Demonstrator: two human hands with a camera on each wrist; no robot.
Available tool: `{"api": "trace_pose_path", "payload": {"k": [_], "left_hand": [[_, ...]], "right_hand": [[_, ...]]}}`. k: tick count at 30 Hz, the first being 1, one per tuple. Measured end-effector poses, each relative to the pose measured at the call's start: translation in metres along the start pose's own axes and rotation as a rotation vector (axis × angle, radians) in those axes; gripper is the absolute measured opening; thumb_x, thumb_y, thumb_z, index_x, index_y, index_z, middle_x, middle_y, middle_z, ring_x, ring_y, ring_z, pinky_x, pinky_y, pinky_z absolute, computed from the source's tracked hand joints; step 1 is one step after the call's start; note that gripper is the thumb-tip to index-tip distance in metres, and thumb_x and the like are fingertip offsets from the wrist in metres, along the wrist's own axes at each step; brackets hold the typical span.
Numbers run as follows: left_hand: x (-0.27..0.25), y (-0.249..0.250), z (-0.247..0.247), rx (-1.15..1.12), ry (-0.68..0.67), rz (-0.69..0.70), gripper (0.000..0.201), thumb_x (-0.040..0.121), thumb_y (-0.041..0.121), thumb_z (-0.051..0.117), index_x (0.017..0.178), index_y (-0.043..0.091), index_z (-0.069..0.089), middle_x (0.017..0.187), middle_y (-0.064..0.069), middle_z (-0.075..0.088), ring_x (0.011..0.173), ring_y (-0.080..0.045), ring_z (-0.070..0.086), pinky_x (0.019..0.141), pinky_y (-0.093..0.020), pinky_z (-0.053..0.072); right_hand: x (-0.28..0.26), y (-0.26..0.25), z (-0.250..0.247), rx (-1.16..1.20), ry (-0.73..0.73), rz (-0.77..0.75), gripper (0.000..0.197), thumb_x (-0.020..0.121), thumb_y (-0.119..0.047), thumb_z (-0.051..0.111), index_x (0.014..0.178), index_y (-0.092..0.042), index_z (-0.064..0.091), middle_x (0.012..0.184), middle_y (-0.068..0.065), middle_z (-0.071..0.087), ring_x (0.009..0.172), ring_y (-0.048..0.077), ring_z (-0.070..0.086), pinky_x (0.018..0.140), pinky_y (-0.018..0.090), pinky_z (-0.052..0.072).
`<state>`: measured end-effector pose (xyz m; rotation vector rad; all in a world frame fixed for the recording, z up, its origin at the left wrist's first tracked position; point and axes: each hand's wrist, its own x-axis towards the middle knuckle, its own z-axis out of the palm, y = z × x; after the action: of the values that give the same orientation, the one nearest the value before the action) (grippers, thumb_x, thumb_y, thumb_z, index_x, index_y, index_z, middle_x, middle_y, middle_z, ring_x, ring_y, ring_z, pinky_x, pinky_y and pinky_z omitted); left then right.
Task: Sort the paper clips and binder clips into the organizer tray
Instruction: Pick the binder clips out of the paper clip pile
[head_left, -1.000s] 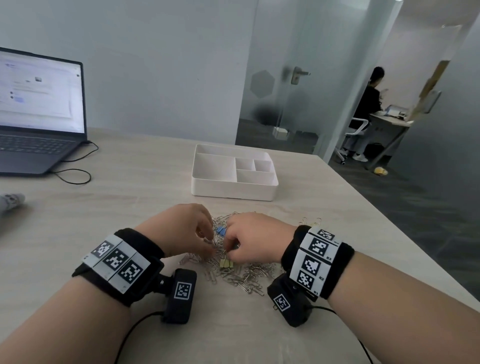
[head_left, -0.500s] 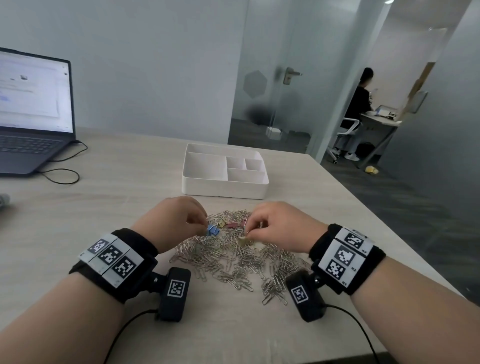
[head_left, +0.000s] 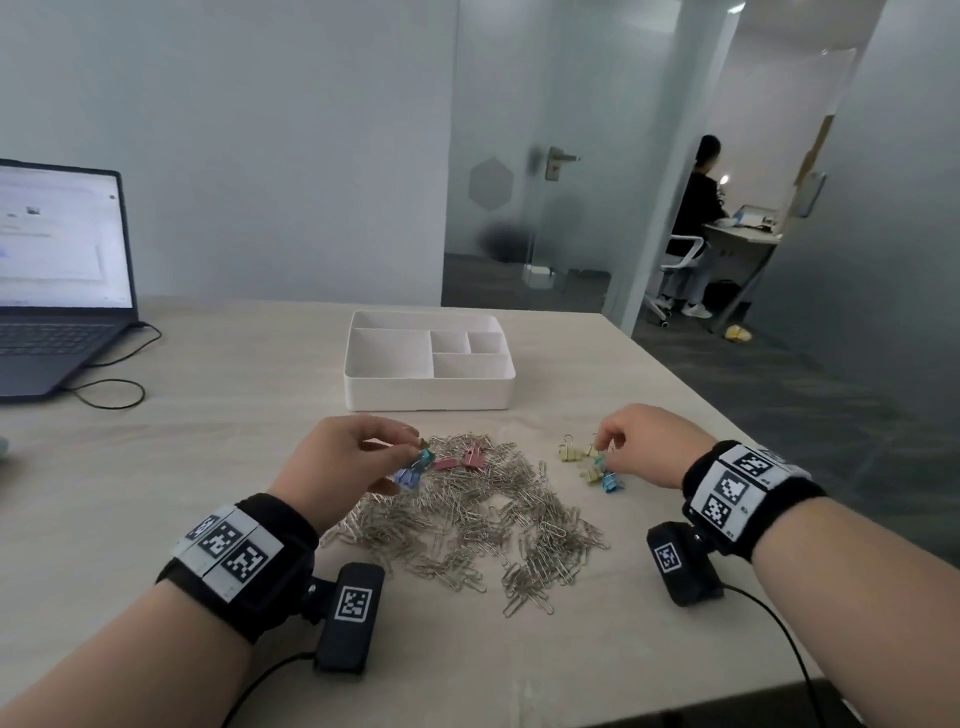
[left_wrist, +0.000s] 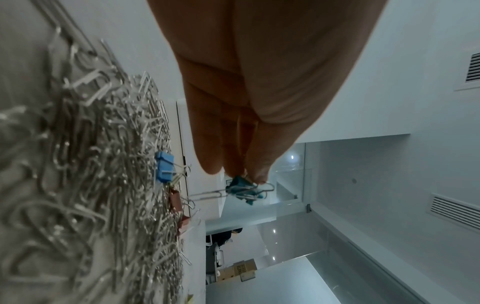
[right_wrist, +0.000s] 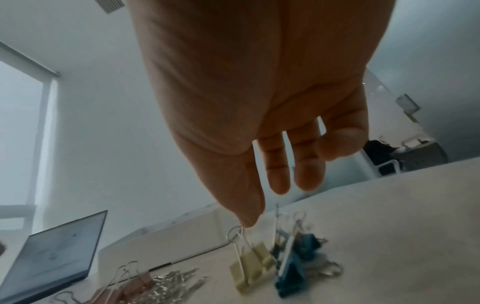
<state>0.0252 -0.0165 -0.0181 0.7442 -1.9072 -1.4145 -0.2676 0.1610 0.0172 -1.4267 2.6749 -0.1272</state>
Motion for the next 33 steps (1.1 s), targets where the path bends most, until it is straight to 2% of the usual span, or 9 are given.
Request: {"api": "trace_pose_path", "payload": {"k": [3,7,10,13,19,24,26,30,33], "left_hand": [[-0.002,0.007,0.008,-0.143,0.016,-0.015,0.016,0.084,0.002,0.075,0.070,0.012,0.077,0.096,0.002,0.077,0.080,-0.022,0.073,0.063,-0.032,0.061],[-0.001,0.015,0.026,-0.366,0.004,-0.070,0.005,0.085,0.001,0.072,0.081,0.004,0.074,0.101,-0.008,0.076,0.076,-0.018,0.072,0.056,-0.027,0.059],[-0.002,0.017,0.037,-0.575,0.001,-0.110,0.005,0.085,-0.001,0.068,0.084,0.003,0.070,0.093,-0.010,0.076,0.073,-0.015,0.072,0.050,-0.023,0.056],[-0.002,0.015,0.043,-0.653,0.038,-0.090,0.008,0.085,-0.004,0.067,0.081,0.003,0.068,0.091,-0.006,0.076,0.073,-0.015,0.072,0.049,-0.023,0.055],[-0.003,0.008,0.046,-0.590,0.184,-0.007,0.008,0.082,-0.003,0.072,0.079,0.003,0.069,0.111,-0.009,0.071,0.084,-0.029,0.073,0.070,-0.043,0.059],[-0.004,0.007,0.047,-0.576,0.264,0.031,0.006,0.083,-0.003,0.073,0.079,-0.002,0.069,0.112,-0.012,0.069,0.089,-0.035,0.073,0.073,-0.055,0.060],[-0.004,0.007,0.046,-0.557,0.277,0.042,0.006,0.083,-0.002,0.073,0.078,-0.002,0.069,0.111,-0.012,0.069,0.087,-0.031,0.074,0.068,-0.050,0.062],[-0.005,0.005,0.045,-0.475,0.307,0.069,0.008,0.082,-0.002,0.075,0.076,0.000,0.069,0.107,-0.006,0.070,0.073,-0.014,0.072,0.054,-0.025,0.056],[-0.004,0.002,0.044,-0.465,0.321,0.056,0.009,0.082,0.000,0.075,0.076,0.001,0.070,0.106,-0.004,0.071,0.074,-0.014,0.072,0.055,-0.026,0.056]], "right_hand": [[-0.006,-0.019,-0.008,0.029,0.078,-0.082,0.018,0.087,-0.036,0.067,0.105,-0.031,0.071,0.107,-0.007,0.055,0.093,0.013,0.059,0.082,0.029,0.048],[-0.028,-0.069,-0.017,0.517,0.054,-0.272,0.015,0.090,-0.031,0.071,0.103,-0.025,0.073,0.099,-0.011,0.069,0.076,0.003,0.063,0.063,0.017,0.047],[-0.039,-0.099,-0.015,0.785,-0.015,-0.342,0.015,0.091,-0.024,0.073,0.105,-0.019,0.072,0.095,-0.003,0.074,0.072,0.003,0.068,0.057,0.023,0.054],[-0.039,-0.116,-0.004,0.993,-0.092,-0.317,0.019,0.091,-0.019,0.073,0.109,-0.014,0.069,0.094,0.005,0.074,0.077,0.014,0.072,0.061,0.033,0.058],[-0.035,-0.134,0.016,1.239,-0.167,-0.153,0.027,0.089,-0.020,0.075,0.113,-0.010,0.068,0.100,0.012,0.079,0.074,0.018,0.072,0.057,0.029,0.051],[-0.032,-0.144,0.028,1.232,-0.138,-0.096,0.019,0.090,-0.026,0.073,0.106,-0.016,0.073,0.099,0.010,0.080,0.066,0.014,0.069,0.054,0.024,0.043],[-0.030,-0.146,0.032,1.246,-0.122,-0.079,0.018,0.091,-0.025,0.073,0.103,-0.013,0.075,0.094,0.010,0.079,0.062,0.013,0.068,0.052,0.022,0.042],[-0.027,-0.148,0.036,1.303,-0.166,-0.030,0.025,0.091,-0.023,0.072,0.104,-0.002,0.072,0.080,0.007,0.076,0.055,0.012,0.064,0.047,0.021,0.037],[-0.025,-0.151,0.038,1.307,-0.174,-0.025,0.018,0.090,-0.020,0.073,0.103,-0.006,0.073,0.077,0.005,0.074,0.050,0.010,0.060,0.042,0.019,0.035]]}}
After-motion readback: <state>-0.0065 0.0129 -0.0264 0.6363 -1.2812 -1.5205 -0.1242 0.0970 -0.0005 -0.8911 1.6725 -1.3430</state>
